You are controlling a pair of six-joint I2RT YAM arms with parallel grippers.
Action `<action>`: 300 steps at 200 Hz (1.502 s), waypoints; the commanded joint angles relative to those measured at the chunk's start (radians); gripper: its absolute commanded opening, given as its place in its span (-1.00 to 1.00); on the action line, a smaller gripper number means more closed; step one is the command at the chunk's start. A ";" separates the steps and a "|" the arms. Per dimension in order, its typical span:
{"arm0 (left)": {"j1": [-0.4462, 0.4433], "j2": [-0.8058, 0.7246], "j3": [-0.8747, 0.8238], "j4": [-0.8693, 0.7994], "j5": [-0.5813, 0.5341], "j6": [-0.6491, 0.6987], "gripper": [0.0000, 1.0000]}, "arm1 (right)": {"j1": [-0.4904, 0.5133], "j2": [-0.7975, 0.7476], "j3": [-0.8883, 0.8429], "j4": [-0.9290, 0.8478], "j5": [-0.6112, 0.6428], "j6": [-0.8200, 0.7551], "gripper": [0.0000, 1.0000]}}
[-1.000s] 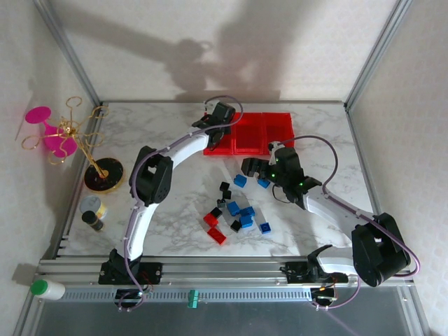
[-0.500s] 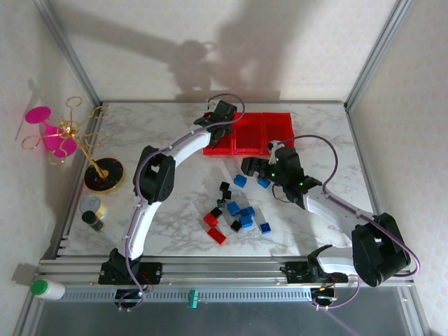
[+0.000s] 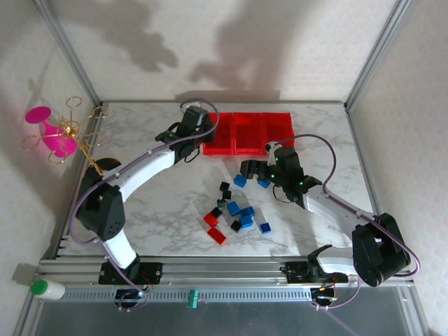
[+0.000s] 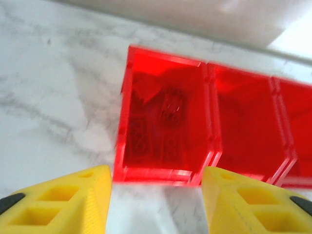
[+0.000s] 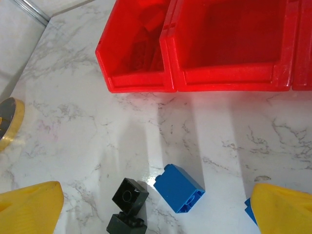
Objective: Sort the legos into containers by color
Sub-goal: Place the lego in the container, then pick up the lego from the middle-left of the table.
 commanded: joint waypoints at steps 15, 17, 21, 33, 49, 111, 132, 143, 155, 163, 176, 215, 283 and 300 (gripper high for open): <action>-0.047 -0.118 -0.203 -0.034 0.019 -0.046 0.04 | 0.042 -0.001 0.025 -0.059 -0.022 -0.032 0.98; -0.050 -0.125 -0.211 -0.036 0.019 -0.048 0.05 | 0.044 -0.001 0.024 -0.059 -0.022 -0.034 0.98; -0.057 -0.133 -0.227 -0.041 0.019 -0.052 0.05 | 0.050 0.000 0.022 -0.061 -0.021 -0.034 0.98; -0.077 -0.158 -0.266 -0.059 0.013 -0.061 0.06 | 0.068 0.004 0.019 -0.070 -0.008 -0.037 0.98; -0.103 -0.187 -0.313 -0.076 0.009 -0.083 0.09 | 0.089 0.007 0.013 -0.076 -0.001 -0.034 0.98; -0.192 -0.229 -0.454 -0.102 0.054 -0.189 0.24 | 0.157 0.002 -0.048 -0.075 0.027 0.016 0.98; -0.205 -0.208 -0.501 -0.081 0.106 -0.226 0.28 | 0.166 0.002 -0.082 -0.041 0.022 0.040 0.98; -0.213 -0.199 -0.509 -0.089 0.107 -0.243 0.27 | 0.168 0.005 -0.097 -0.027 0.022 0.050 0.97; -0.223 -0.197 -0.519 -0.084 0.115 -0.253 0.29 | 0.168 0.009 -0.108 -0.015 0.025 0.054 0.98; -0.229 -0.196 -0.522 -0.082 0.125 -0.259 0.30 | 0.168 0.014 -0.112 -0.012 0.031 0.056 0.98; -0.237 -0.190 -0.522 -0.072 0.142 -0.266 0.32 | 0.168 0.024 -0.113 -0.011 0.034 0.057 0.98; -0.284 -0.148 -0.492 -0.110 0.156 -0.250 0.35 | 0.168 0.027 -0.111 -0.019 0.045 0.054 0.98; -0.397 -0.149 -0.500 -0.205 0.138 -0.217 0.48 | 0.168 -0.008 -0.131 -0.039 0.082 0.057 0.97; -0.416 -0.141 -0.509 -0.219 0.118 -0.244 0.55 | 0.168 -0.014 -0.132 -0.038 0.086 0.058 0.98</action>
